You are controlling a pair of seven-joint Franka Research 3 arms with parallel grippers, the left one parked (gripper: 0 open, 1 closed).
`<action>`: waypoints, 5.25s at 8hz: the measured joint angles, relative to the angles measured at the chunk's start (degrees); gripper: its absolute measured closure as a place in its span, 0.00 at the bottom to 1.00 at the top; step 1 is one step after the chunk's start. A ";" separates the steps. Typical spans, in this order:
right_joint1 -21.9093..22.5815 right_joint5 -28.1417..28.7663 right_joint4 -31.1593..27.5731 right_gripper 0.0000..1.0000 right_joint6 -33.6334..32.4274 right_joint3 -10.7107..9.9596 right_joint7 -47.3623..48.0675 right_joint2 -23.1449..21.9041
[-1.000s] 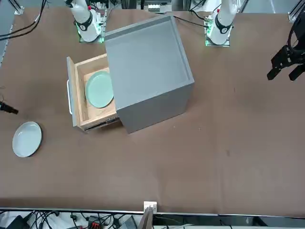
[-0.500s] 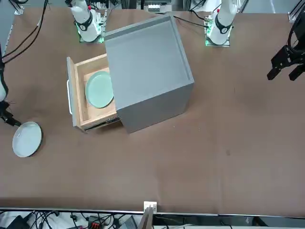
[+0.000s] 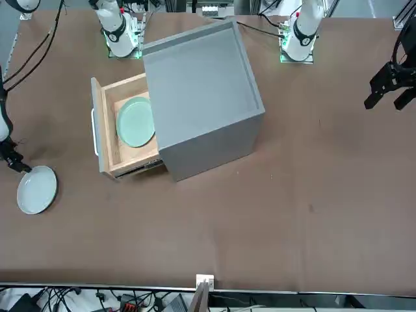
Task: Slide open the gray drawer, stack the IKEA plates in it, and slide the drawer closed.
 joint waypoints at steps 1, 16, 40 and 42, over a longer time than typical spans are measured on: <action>0.00 1.45 0.00 0.19 0.00 0.18 0.08 0.15; 0.16 4.56 2.17 1.00 -2.08 1.06 -3.20 -0.61; 46.49 -12.22 -13.87 0.96 -42.88 6.62 16.38 -39.53; 46.43 -12.24 -13.56 0.68 -42.60 6.06 16.38 -39.36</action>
